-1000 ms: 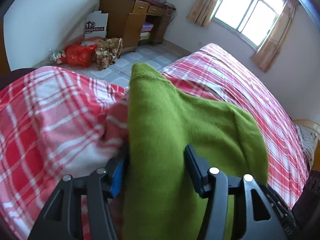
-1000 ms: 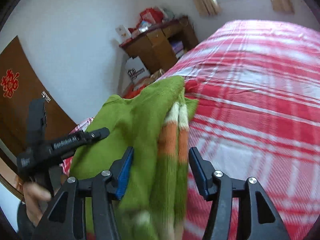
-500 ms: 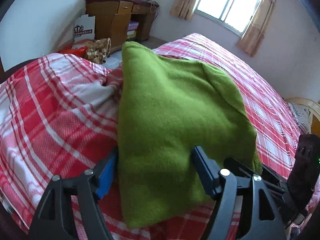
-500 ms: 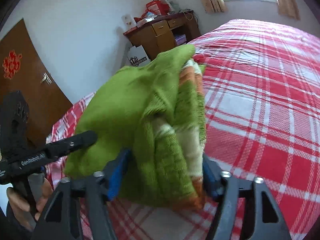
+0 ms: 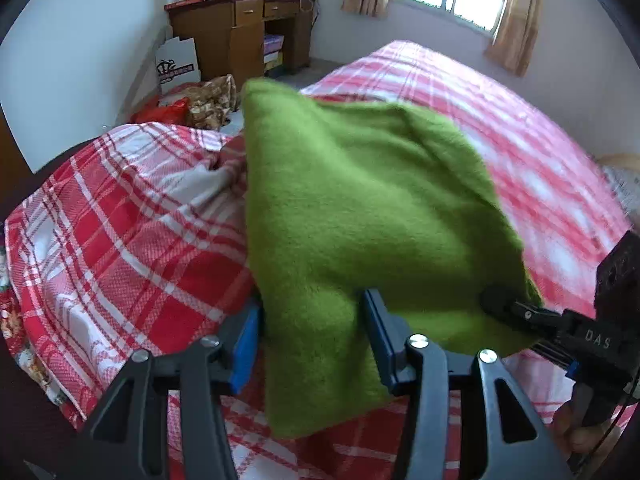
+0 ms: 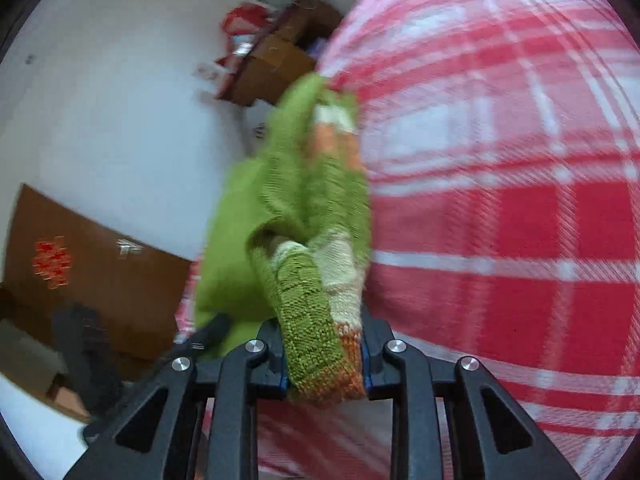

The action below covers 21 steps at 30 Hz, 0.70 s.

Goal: Fold small clothes
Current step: 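Lower the folded sweater onto the bed corner and open both grippers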

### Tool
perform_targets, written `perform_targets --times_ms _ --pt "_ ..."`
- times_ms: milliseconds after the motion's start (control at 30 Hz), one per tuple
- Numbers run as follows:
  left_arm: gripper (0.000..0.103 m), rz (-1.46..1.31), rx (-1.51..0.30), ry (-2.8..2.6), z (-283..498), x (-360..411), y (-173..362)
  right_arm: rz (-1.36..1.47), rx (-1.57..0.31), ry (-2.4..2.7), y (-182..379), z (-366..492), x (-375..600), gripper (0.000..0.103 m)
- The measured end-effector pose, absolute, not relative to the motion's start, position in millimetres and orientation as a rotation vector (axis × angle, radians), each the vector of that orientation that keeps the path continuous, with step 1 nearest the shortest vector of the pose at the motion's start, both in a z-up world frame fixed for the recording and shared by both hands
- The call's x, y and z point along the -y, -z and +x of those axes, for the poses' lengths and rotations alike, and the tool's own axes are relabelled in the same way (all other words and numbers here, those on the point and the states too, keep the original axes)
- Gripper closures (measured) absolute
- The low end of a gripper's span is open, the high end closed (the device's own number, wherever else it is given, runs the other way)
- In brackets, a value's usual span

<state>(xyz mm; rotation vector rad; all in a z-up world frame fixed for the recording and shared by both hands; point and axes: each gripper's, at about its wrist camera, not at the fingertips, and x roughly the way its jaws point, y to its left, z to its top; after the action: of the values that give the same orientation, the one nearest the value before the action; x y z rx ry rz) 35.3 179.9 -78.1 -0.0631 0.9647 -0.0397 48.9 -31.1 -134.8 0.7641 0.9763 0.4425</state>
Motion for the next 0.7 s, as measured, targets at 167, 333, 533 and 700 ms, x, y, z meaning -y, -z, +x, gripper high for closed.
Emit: perform_targets --times_ms 167,333,533,700 --pt "0.045 0.067 -0.898 -0.025 21 -171 73 0.665 -0.922 -0.432 129 30 27 0.069" --pt "0.036 0.095 -0.851 -0.063 11 -173 65 0.542 -0.867 -0.325 105 -1 26 0.062" --pt "0.020 0.089 -0.813 -0.070 -7 -166 54 0.325 -0.700 -0.185 55 -36 28 0.049" --pt "0.005 0.102 -0.717 -0.053 -31 -157 35 0.230 -0.568 -0.119 23 -68 24 0.032"
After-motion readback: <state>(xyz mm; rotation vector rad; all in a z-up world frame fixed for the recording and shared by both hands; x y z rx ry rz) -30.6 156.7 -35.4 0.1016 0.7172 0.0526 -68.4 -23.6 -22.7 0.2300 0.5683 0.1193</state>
